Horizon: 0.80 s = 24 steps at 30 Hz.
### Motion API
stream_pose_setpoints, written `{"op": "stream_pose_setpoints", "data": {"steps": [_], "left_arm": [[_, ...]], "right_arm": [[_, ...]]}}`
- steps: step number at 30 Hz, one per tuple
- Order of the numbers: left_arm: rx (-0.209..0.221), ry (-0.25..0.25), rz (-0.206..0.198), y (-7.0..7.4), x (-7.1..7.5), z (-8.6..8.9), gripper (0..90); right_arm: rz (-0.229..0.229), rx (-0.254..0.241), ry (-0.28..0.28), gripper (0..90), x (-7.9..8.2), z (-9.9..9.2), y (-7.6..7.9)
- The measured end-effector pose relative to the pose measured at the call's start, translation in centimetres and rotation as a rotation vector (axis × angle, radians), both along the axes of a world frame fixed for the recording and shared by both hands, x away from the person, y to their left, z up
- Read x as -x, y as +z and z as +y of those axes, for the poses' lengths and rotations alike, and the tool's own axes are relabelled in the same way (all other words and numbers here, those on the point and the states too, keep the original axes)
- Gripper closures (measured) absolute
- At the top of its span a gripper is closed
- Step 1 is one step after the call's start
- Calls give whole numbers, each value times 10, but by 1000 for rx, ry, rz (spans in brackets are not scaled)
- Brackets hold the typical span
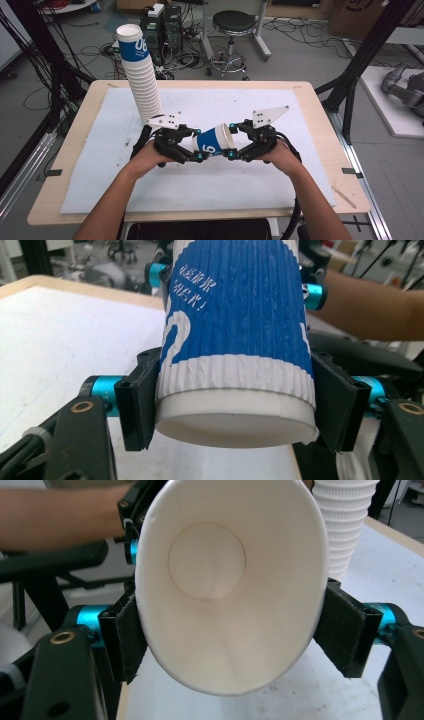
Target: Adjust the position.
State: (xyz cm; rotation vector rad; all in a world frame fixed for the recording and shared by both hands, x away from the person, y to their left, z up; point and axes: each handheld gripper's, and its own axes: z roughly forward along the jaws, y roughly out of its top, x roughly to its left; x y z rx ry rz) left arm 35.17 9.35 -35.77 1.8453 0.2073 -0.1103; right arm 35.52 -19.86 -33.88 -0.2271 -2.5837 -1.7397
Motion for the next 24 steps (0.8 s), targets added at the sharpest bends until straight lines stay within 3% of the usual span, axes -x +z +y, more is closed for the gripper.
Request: {"op": "stream_pose_setpoints", "data": {"steps": [5, 10, 14, 20, 24], "left_arm": [[-133, 36, -47, 1, 3, -7, 221], [-169, -4, -92, -2, 5, -11, 294], [-128, -4, -83, -3, 4, -11, 304], [50, 40, -41, -11, 2, -5, 304], [24, 41, -33, -14, 3, -9, 300]], "right_arm": [[-22, 43, 0, 245, 2, 0, 0], [-23, 78, 9, 245, 3, 0, 0], [1, 38, -4, 213, 3, 1, 1], [85, -158, -84, 182, 2, -2, -1], [84, -152, -66, 205, 1, 0, -3]]}}
